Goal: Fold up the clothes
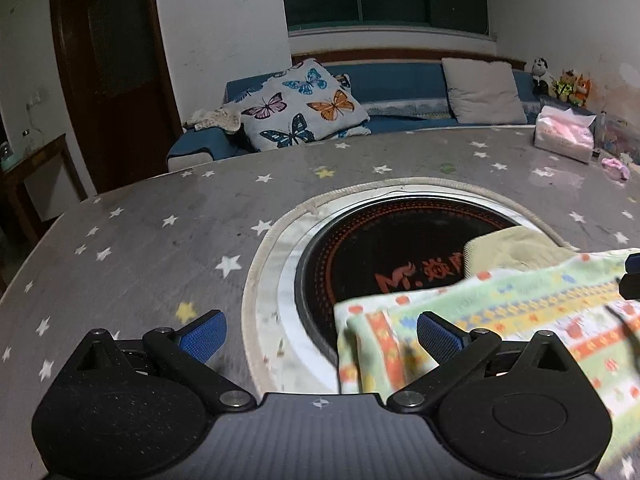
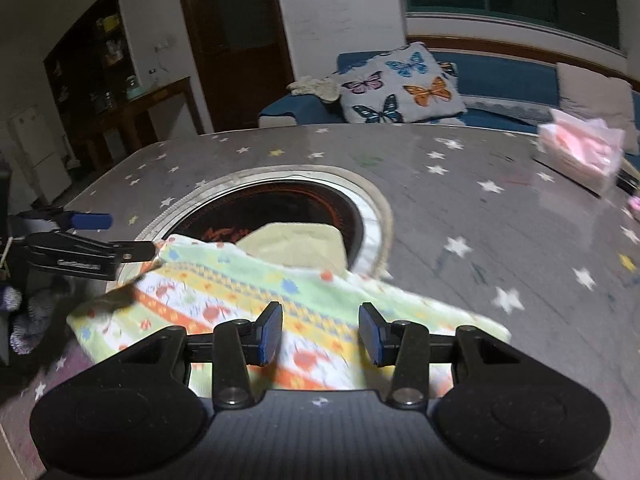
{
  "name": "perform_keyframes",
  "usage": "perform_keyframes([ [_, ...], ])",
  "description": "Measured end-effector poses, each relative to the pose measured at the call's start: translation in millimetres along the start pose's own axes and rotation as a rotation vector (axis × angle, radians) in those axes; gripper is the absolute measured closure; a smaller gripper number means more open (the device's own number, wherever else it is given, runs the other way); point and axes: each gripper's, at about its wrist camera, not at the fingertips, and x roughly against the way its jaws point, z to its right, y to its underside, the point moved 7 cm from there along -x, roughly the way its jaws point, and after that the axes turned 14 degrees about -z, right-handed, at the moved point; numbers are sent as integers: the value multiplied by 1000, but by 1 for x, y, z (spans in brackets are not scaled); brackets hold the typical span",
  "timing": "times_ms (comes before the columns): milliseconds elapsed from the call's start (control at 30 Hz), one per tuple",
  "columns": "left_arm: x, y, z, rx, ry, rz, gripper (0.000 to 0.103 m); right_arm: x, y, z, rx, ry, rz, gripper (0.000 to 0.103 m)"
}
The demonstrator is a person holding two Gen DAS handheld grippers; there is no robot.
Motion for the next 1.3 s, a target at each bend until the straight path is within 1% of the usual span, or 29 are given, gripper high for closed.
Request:
perform_keyframes([
  [133, -24, -1, -3, -6, -35, -59, 0, -23, -10, -3, 8, -9, -31, 61],
  [267, -27, 2, -10, 8, -5, -62, 0, -31, -11, -3, 19, 2, -43, 62],
  [333, -22, 1, -14, 25, 4, -61, 0, -28, -12, -5, 28, 22, -43, 61],
  [467, -10, -2, -27, 64, 6, -44, 0, -15, -11, -28, 110, 20, -24, 61],
  [633, 5, 0, -44, 130, 4, -38, 0, -7, -6, -80, 248, -40, -20, 61],
  [767, 12, 9, -54, 194, 52, -59, 0, -8, 1, -127, 360, -106, -31, 61],
  [900, 18, 19, -59, 228, 86, -71, 0, -19, 12, -170, 482, -129, -48, 61],
  [1000, 21, 26, -62, 265, 123, -87, 0, -30, 21, -195, 579, -104, -53, 61],
  [1067, 22, 29, -63, 293, 160, -103, 0, -38, 25, -207, 620, -80, -55, 61],
  [1167, 23, 32, -62, 324, 211, -117, 0, -47, 28, -217, 650, -39, -47, 61],
  [1233, 23, 34, -59, 344, 245, -125, 0, -52, 30, -219, 647, -28, -47, 62],
  [1267, 23, 35, -58, 354, 262, -131, 0, -53, 30, -220, 643, -24, -46, 63],
  [1300, 24, 35, -56, 365, 280, -136, 0, -52, 30, -219, 638, -21, -44, 70],
])
